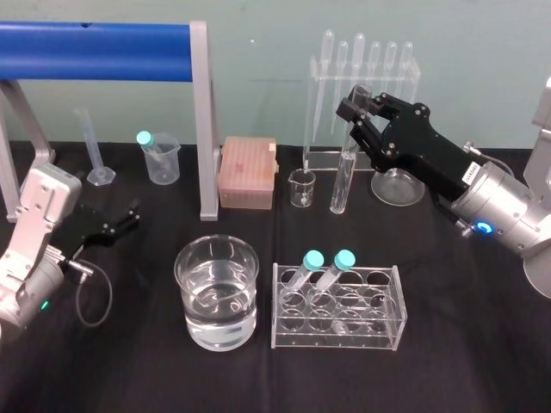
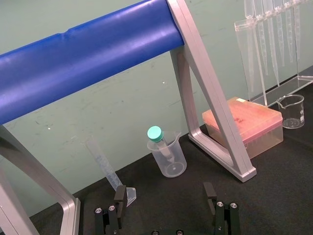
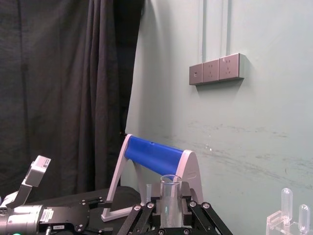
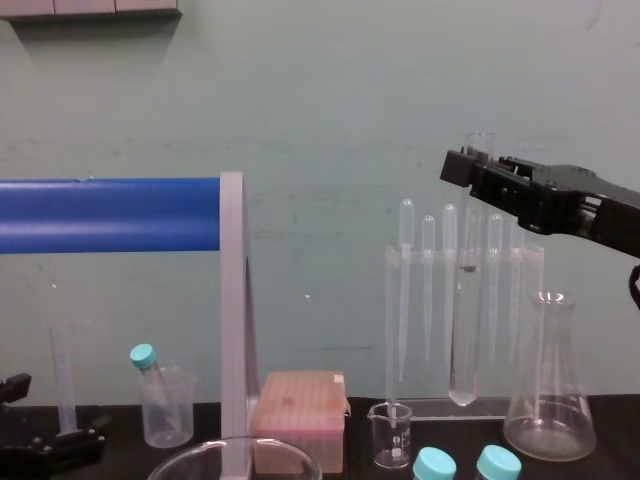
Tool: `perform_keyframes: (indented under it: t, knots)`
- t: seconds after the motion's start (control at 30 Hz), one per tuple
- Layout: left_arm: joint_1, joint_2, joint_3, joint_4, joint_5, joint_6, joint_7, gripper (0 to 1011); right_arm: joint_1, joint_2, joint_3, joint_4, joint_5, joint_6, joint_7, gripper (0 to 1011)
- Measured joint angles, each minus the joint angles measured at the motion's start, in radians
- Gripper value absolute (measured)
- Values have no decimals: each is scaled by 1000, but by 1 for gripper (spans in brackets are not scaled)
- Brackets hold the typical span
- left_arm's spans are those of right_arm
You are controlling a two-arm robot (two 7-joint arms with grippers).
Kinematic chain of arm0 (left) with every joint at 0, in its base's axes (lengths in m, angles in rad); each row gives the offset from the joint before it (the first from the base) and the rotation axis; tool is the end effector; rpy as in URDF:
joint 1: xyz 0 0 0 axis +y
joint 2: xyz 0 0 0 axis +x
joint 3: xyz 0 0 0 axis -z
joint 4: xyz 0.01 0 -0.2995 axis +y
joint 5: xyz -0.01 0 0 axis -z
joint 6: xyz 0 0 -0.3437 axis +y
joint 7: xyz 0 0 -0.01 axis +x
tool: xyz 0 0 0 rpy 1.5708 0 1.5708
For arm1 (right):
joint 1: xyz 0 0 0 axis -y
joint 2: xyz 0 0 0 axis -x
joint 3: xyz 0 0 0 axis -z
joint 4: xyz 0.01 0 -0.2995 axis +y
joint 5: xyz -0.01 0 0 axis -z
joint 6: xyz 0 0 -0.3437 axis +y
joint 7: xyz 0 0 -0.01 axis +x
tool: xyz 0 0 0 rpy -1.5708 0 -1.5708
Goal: Hold the test tube with one hand and immerse one end into the beaker, then return it to the test tube rack.
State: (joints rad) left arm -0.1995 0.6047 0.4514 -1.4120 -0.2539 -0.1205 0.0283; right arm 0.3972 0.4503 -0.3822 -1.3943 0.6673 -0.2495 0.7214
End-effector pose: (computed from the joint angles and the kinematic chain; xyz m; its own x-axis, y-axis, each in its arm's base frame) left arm 0.3926 0.0788 -0.3166 0.2923 0.8803 0.3737 -0.9553 0.2873 0.0703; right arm 0.4564 -0.0424 -0.2314 0.8086 -0.5784 0.1079 0.5259 0.7926 0.3085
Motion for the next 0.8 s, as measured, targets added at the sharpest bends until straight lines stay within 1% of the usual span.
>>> perform_keyframes:
  t: [0.8]
  knots:
    - [0, 0, 0, 0, 0, 0, 0, 1000, -3, 2, 3, -5, 5, 1, -1, 226]
